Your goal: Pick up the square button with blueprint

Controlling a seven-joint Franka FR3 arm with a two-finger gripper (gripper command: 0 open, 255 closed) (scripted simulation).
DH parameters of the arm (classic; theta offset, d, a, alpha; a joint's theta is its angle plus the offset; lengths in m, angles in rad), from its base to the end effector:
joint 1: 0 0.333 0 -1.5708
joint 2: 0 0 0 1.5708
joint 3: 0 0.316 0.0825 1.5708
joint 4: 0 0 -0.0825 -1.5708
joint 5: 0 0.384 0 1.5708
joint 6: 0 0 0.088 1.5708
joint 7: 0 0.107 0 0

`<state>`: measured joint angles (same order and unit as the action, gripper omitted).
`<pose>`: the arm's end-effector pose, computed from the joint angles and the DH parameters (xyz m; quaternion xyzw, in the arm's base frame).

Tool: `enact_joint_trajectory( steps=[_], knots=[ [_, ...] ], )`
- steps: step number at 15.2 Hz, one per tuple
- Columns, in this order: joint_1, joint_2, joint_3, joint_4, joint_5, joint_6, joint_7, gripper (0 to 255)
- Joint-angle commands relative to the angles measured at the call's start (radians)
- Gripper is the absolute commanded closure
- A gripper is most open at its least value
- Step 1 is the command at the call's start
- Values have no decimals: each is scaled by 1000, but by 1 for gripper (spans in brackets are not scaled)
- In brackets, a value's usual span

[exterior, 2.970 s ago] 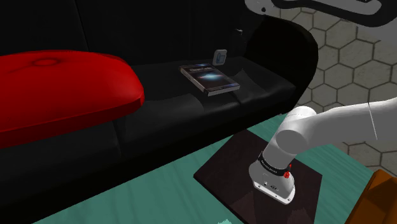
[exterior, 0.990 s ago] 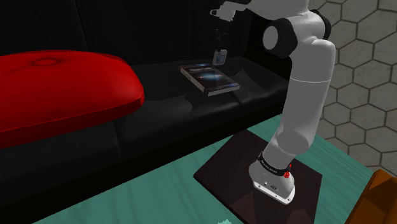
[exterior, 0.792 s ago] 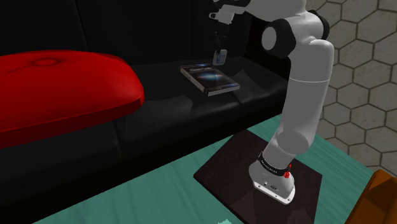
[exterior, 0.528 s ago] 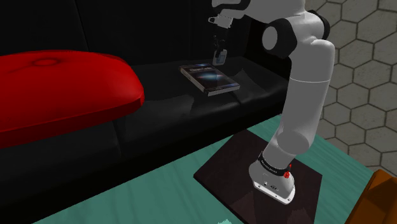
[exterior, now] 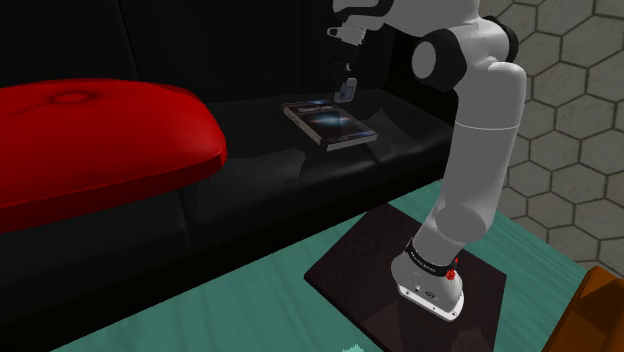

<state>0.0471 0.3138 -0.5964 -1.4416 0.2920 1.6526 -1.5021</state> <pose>0.5823 -0.2641 0.5323 -0.8898 -0.4521 -0.0366 0.0510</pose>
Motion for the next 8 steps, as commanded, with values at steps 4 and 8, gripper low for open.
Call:
enact_joint_trajectory(
  steps=[4, 8],
  knots=[
    [-1, 0, -1, 11, -1, -12, 2, 255],
    [-13, 9, -2, 77, 3, -69, 8, 255]
  ],
)
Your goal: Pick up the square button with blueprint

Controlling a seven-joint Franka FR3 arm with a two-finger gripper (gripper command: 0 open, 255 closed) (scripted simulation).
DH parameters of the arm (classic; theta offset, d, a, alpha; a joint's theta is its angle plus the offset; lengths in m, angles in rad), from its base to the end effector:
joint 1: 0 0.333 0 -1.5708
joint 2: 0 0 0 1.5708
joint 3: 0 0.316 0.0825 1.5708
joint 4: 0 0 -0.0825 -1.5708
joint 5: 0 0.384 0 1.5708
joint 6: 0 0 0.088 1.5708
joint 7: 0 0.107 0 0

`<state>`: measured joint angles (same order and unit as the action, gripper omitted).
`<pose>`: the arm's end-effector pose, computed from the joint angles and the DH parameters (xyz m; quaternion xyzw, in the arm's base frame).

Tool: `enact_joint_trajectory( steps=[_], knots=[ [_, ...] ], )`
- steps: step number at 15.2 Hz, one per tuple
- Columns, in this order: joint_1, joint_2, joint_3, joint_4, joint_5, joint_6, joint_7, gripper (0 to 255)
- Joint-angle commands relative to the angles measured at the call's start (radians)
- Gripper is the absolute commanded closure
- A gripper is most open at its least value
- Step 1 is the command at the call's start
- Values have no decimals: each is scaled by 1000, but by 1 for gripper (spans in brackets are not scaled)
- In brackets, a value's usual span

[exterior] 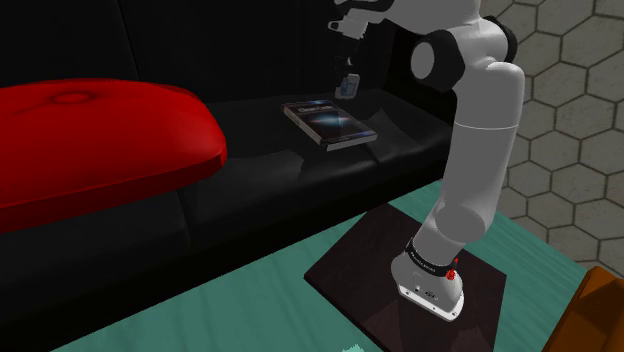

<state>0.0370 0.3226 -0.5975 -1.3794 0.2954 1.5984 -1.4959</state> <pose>0.5827 -0.2641 0.5520 -0.8899 -0.4519 -0.0364 0.0511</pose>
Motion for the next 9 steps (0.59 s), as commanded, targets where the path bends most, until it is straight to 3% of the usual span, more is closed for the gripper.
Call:
enact_joint_trajectory(
  steps=[1, 9],
  knots=[
    [-6, 3, -1, 33, 1, -30, 3, 255],
    [-43, 43, -1, 199, 24, -159, 12, 255]
  ],
)
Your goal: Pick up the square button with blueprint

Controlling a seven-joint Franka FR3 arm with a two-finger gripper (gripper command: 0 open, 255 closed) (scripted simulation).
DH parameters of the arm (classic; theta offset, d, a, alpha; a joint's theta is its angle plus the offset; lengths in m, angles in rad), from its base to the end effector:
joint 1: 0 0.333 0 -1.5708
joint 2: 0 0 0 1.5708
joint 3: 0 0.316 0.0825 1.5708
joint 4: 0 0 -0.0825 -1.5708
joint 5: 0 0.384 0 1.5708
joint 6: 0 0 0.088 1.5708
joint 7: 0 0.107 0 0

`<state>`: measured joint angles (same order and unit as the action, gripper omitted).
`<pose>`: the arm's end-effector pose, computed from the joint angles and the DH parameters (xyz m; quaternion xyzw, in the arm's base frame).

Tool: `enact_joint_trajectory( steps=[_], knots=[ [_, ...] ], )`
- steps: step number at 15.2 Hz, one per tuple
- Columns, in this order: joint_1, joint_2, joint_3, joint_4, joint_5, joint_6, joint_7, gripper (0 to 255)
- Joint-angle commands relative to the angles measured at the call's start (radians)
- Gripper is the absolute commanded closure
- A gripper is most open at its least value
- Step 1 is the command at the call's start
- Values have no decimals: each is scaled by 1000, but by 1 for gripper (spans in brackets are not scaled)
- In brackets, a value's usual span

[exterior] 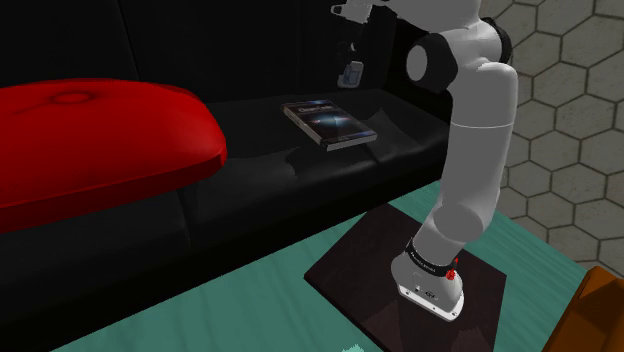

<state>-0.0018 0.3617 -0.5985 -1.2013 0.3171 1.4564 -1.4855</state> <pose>0.5824 -0.2645 0.5997 -0.8899 -0.4518 -0.0364 0.0511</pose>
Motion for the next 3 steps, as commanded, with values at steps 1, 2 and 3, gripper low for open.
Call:
enact_joint_trajectory(
  steps=[1, 2, 3],
  knots=[
    [-11, 11, 0, 45, 7, -35, 3, 255],
    [-12, 13, 0, 49, 8, -37, 3, 255],
    [-12, 12, 0, 49, 8, -37, 3, 255]
  ],
)
